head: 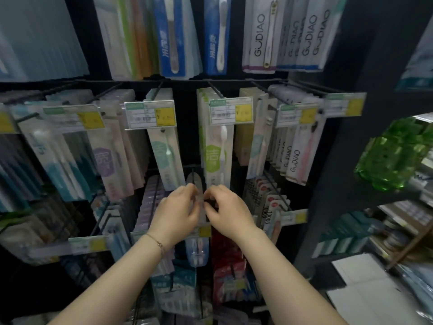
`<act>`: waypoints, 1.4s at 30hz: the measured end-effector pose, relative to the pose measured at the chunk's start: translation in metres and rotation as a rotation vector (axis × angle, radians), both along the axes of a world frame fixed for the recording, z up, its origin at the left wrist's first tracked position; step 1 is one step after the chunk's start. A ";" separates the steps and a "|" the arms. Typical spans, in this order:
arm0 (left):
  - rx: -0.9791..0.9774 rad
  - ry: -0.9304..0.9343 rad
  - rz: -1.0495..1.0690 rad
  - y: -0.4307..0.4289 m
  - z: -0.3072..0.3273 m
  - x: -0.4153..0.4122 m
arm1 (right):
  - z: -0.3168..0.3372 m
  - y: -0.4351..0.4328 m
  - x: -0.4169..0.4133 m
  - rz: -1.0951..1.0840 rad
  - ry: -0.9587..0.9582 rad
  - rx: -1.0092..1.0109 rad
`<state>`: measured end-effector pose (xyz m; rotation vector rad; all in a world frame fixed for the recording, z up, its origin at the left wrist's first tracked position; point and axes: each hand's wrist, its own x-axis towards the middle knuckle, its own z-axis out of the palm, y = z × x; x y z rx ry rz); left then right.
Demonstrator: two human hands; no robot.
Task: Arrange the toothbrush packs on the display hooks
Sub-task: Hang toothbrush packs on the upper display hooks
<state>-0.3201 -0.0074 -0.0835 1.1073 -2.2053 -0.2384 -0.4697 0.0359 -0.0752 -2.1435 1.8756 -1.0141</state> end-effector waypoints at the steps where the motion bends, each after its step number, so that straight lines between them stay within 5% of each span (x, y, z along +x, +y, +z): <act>1: 0.000 0.006 -0.027 0.003 -0.001 -0.005 | -0.001 0.004 -0.004 -0.015 0.000 0.004; 25: 0.045 -0.035 0.016 0.001 0.030 -0.164 | 0.017 -0.009 -0.157 -0.043 -0.052 0.015; 42: 0.065 0.143 0.026 -0.022 0.040 -0.180 | 0.023 -0.041 -0.170 0.000 -0.160 -0.091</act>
